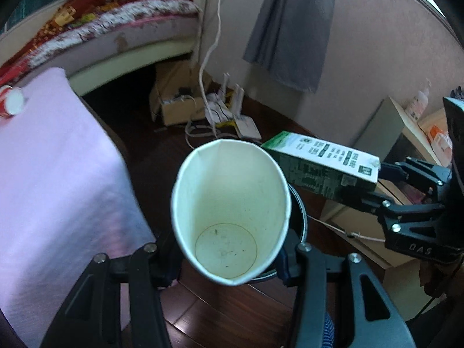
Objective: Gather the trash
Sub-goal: 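Carry the carton and blue cup over the black bin and release both, then move both tools back toward the table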
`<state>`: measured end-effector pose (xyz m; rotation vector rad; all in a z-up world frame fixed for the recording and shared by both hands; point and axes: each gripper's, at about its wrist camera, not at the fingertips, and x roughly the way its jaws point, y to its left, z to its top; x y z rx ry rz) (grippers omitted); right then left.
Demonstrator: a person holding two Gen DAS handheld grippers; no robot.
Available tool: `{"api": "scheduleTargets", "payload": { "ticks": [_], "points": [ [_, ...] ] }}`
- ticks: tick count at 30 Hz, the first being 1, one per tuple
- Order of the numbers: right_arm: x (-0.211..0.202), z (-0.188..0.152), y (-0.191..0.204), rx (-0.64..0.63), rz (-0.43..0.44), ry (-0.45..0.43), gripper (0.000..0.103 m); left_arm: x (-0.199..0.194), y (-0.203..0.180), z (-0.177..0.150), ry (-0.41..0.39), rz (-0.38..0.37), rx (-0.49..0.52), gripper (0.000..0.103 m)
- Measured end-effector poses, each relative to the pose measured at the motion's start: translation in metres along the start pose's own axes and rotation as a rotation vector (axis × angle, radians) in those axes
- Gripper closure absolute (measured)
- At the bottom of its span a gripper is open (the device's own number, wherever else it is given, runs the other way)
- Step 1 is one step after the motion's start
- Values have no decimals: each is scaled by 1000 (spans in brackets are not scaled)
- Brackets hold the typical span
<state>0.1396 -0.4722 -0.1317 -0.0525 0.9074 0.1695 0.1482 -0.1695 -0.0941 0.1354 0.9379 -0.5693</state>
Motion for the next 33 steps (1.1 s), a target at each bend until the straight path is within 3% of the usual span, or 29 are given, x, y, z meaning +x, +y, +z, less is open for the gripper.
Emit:
{"api": "scheduleTargets", "payload": {
  "ticks": [13,17,20,21,22,23,24,28,33],
  "points": [
    [68,-28,-17,-29,63,134,46,69,-3,-11,177,-104,-17,51],
    [89,-31,-12,-56,96,169,46,86,5,-13,209,-135,-67,50],
    [102,-32,-4,-94,109,192,45,95,7,-12,226,-176,-77,38],
    [108,-33,-2,-103,101,202,42,98,10,-13,227,-158,-89,22],
    [114,-35,-3,-105,85,213,33,98,13,-14,224,-142,-107,13],
    [120,-39,-6,-105,40,232,4,95,20,-17,214,-115,-133,7],
    [124,-43,-9,-104,18,254,0,93,22,-18,208,-82,-131,7],
    [126,-53,-32,-9,20,286,0,79,34,-25,178,10,-136,6],
    [107,-50,-29,30,18,259,0,59,39,-29,139,58,-161,6]
  ]
}}
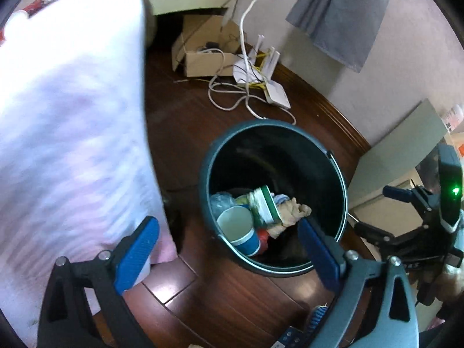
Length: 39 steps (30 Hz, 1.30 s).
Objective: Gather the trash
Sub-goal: 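Move both tools back toward the table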
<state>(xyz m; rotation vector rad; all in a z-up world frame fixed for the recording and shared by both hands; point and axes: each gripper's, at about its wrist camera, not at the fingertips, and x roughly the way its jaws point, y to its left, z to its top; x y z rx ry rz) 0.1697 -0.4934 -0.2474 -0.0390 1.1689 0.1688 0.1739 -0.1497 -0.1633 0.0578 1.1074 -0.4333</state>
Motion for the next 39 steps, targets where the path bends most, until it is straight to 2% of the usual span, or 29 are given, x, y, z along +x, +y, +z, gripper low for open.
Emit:
{"api": "scheduleTargets", "payload": {
  "ticks": [6,13,18,28,35,39],
  "points": [
    [-40,8,18,-12,-17,-73,0,-30,2,-7,-58,30,2,5],
    [-86,19,42,12,8,-148,0,-68,13,-12,-119,55,2,4],
    [-103,20,61,-1,-7,-156,0,-87,15,-14,-151,74,6,4],
    [-134,30,99,-46,27,-233,0,-137,31,-19,-229,129,1,4],
    [-153,50,134,-88,54,-329,0,-179,67,-15,-317,199,-39,4],
    [-160,68,155,-95,88,-377,0,-197,111,-11,-350,272,-105,4]
  ]
}}
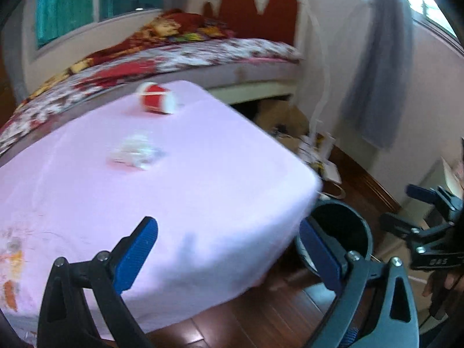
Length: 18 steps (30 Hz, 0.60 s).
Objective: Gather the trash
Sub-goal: 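Move both tools back toward the table, then grasp the white tissue with the left tool while the right tool grasps the red cup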
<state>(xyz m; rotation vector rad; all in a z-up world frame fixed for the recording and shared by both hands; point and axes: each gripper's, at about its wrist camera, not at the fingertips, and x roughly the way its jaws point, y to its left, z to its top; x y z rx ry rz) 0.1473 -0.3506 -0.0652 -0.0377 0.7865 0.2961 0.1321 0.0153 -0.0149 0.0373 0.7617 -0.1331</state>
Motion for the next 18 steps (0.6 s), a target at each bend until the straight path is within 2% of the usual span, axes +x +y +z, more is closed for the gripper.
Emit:
{"api": "scheduleTargets", "payload": {
  "ticks": [2,8,13,18],
  "points": [
    [6,14,12,-12,-1,-14,0,4,28,6,-7,48,-45,4],
    [28,54,43,-22,34,-52,0,25,91,20,-16,110,-191,6],
    [55,84,69,-80,44,-62,0,57,109,37,-4,126,-215,6],
    [89,109,75,-80,36,-41,0,85,107,49,7,136,-196,7]
  ]
}}
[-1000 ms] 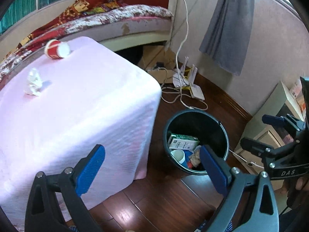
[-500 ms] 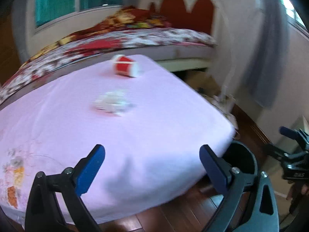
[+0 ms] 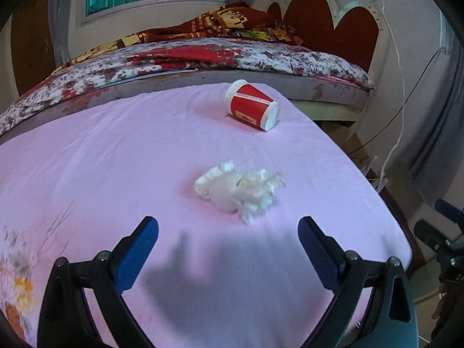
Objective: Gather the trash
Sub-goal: 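Grasp the white tissue with the left tool while the right tool grasps the red cup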
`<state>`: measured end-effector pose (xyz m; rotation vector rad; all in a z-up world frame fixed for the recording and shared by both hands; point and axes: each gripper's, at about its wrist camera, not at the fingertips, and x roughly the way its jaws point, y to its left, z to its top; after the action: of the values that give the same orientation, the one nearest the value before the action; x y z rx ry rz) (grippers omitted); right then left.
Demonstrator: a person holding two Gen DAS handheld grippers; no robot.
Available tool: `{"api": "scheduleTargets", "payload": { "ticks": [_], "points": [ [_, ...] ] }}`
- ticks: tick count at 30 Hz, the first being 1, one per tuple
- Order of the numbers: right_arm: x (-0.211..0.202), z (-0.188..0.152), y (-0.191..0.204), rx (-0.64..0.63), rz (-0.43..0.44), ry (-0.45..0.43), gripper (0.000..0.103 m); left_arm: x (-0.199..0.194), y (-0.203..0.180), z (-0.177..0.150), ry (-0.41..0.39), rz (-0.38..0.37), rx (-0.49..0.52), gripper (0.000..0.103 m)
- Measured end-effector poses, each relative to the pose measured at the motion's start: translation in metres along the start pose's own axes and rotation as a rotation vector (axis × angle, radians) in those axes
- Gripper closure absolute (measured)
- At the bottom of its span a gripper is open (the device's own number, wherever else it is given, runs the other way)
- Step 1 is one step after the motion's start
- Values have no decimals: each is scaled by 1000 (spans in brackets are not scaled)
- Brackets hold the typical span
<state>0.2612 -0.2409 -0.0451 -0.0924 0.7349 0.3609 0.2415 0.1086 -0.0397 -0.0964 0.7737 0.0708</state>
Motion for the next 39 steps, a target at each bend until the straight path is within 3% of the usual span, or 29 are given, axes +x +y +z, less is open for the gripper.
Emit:
{"api": "scheduleTargets", "payload": {
  "ticks": [4,7,10,12,23,36,37,38,39],
  "points": [
    [29,17,2,-7,1,21,0,30,2,11,42,-5,-16,14],
    [52,28,3,-26,0,41,0,50,7,17,84,-32,-43,27],
    [70,37,3,-21,10,52,0,57,15,22,83,-59,-52,51],
    [82,47,8,-22,22,60,0,53,22,28,65,-65,-43,60],
    [165,130,83,-116,149,78,0,69,81,69,7,13,-23,62],
    [238,178,133,-228,136,149,1,85,95,70,26,-24,-41,62],
    [238,179,134,-230,139,149,2,86,94,70,28,-27,-41,62],
    [237,179,135,-232,146,148,14,87,93,69,32,-30,-40,62],
    [237,179,136,-231,163,154,34,87,92,68,32,-31,-37,62]
  ]
}}
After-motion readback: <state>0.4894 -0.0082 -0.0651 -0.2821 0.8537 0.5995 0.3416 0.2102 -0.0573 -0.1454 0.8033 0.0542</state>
